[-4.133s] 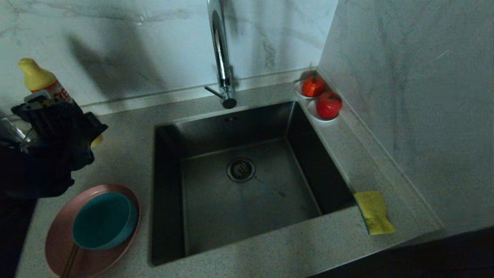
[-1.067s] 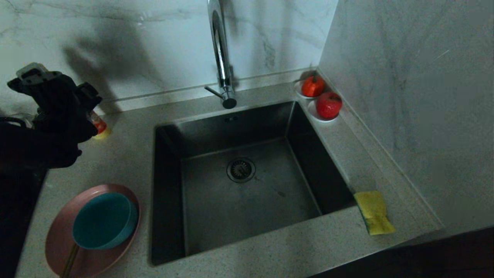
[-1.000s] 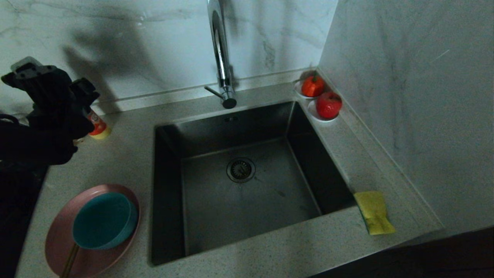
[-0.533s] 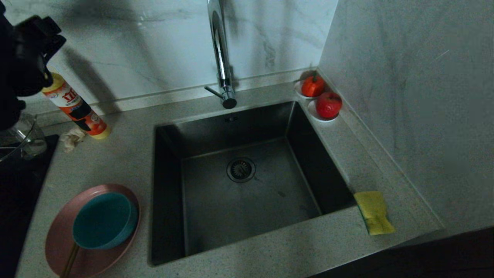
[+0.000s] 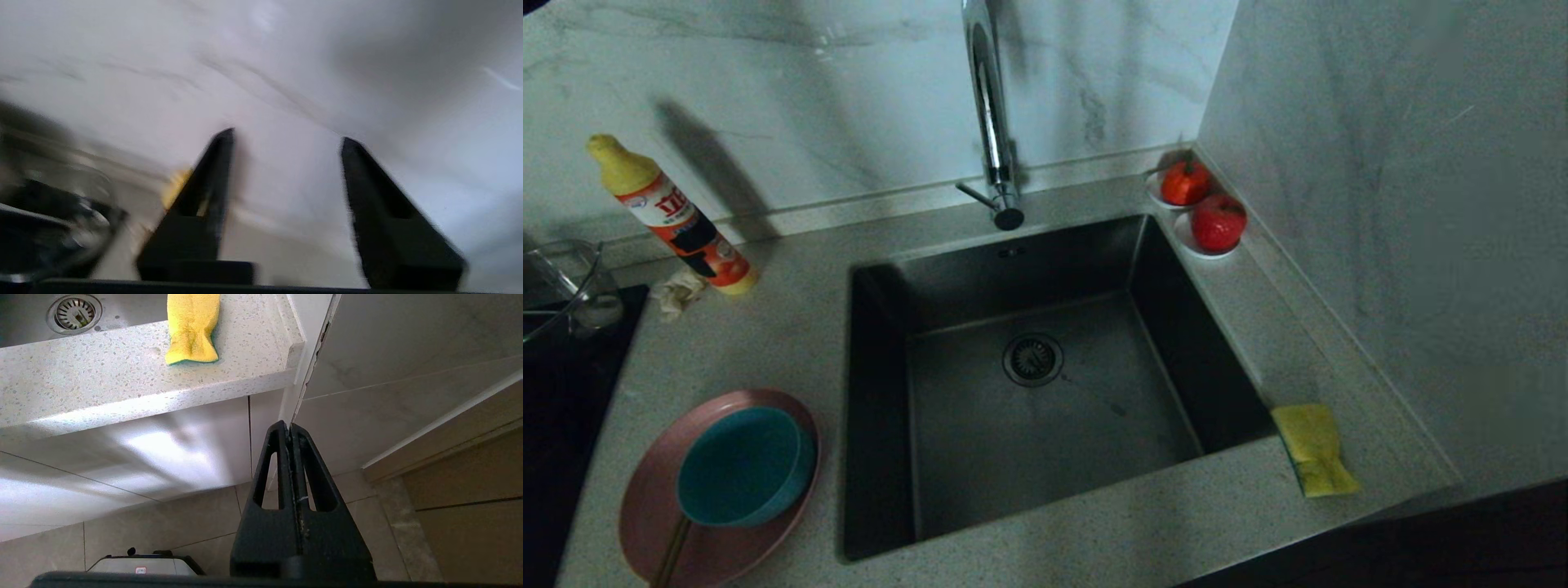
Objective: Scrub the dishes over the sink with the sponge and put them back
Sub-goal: Turn on the faucet
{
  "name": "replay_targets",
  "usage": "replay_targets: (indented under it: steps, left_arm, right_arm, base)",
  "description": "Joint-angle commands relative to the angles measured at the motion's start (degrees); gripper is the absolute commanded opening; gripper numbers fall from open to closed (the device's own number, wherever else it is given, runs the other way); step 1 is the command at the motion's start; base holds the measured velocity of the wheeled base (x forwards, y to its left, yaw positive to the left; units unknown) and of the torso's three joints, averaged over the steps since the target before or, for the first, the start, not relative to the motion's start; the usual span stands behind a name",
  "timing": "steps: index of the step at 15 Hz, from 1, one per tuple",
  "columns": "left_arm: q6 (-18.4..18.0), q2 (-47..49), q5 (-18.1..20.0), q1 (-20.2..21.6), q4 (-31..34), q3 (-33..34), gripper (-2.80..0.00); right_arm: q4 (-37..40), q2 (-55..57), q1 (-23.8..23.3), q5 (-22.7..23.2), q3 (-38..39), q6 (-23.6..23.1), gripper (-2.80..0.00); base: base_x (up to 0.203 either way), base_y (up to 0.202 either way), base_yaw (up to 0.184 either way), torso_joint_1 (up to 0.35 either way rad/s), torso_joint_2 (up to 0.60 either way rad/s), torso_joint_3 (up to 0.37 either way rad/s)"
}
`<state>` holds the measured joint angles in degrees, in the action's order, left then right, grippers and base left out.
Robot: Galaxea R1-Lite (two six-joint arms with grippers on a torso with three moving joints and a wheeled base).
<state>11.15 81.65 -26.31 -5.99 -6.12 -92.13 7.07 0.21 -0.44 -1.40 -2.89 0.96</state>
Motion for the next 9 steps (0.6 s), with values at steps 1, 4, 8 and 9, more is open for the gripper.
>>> replay_targets:
  steps: [1,4,8,9]
  left_arm:
    - [0.1,-7.7,3.8,-6.5,13.3,-0.8,-2.8]
    - [0.9,-8.6,9.1,-13.6,27.1,-1.2,-2.8]
    - [4.4,-3.3,22.8,-13.9,32.4,-1.8,-2.8]
    - [5.1,-1.4,24.7,-13.9,32.2,-1.9,-2.8]
  right_arm:
    - [0.0,0.0,0.0,0.0,0.0,0.0,-2.8]
    - [0.0,0.0,0.0,0.0,0.0,0.0,-2.8]
    - [0.0,0.0,0.0,0.0,0.0,0.0,-2.8]
    - [0.0,0.0,0.0,0.0,0.0,0.0,-2.8]
  base:
    - [0.0,0.0,0.0,0.0,0.0,0.0]
    - [0.0,0.0,0.0,0.0,0.0,0.0]
    - [0.0,0.0,0.0,0.0,0.0,0.0]
    - [0.0,0.0,0.0,0.0,0.0,0.0]
